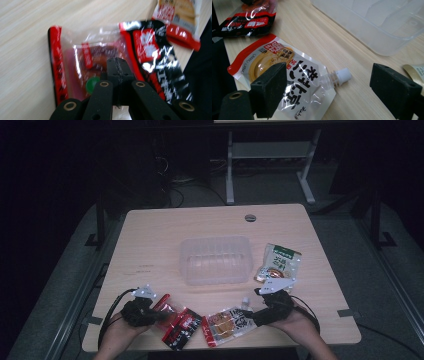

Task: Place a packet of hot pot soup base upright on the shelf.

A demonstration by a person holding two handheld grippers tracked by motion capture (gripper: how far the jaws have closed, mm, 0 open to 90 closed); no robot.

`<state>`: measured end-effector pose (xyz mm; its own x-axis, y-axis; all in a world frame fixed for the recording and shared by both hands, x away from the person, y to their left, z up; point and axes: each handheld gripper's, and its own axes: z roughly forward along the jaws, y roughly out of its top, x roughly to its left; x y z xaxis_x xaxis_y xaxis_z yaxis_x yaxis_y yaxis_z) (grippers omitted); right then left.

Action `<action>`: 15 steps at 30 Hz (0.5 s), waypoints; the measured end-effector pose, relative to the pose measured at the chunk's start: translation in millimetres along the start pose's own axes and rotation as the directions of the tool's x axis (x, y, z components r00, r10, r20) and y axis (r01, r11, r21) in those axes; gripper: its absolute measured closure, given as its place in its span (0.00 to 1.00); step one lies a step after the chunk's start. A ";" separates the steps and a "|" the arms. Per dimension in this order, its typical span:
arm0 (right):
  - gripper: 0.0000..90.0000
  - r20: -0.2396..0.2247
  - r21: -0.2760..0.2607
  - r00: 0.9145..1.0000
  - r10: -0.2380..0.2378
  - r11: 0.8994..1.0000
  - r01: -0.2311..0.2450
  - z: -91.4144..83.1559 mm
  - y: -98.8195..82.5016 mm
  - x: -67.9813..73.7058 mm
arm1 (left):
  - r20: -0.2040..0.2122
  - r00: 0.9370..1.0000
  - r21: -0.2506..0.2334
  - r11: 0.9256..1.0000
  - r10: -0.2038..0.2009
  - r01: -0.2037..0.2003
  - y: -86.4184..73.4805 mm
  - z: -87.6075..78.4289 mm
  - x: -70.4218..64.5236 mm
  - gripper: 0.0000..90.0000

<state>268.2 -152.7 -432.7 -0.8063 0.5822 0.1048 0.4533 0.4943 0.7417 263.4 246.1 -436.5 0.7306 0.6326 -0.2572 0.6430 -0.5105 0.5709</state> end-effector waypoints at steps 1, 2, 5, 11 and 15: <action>0.15 -0.001 -0.003 1.000 -0.002 1.000 0.002 0.3 0.3 0.3 | -0.001 1.000 -0.008 1.000 -0.001 0.001 2.7 2.5 -0.8 1.00; 0.16 -0.004 -0.003 1.000 -0.001 1.000 0.001 0.6 0.6 0.6 | -0.002 1.000 -0.010 1.000 0.002 -0.002 5.8 4.9 -1.4 1.00; 0.15 -0.006 0.002 1.000 -0.007 1.000 0.007 1.3 1.4 2.9 | -0.026 0.999 0.003 0.999 0.035 -0.035 11.6 6.4 -2.4 1.00; 0.16 -0.008 -0.002 1.000 -0.002 1.000 0.002 1.4 1.1 2.1 | -0.029 0.999 -0.018 0.999 0.040 -0.040 9.7 6.5 2.0 1.00; 0.16 -0.017 -0.009 1.000 -0.009 1.000 0.009 2.0 3.1 6.2 | -0.076 0.995 -0.031 0.997 0.069 -0.071 18.3 12.5 3.5 1.00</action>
<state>265.4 -146.2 -431.0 -0.8166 0.5668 0.1090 0.4425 0.4936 0.7488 280.6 231.7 -436.6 0.7536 0.6382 -0.1576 0.5818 -0.5359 0.6119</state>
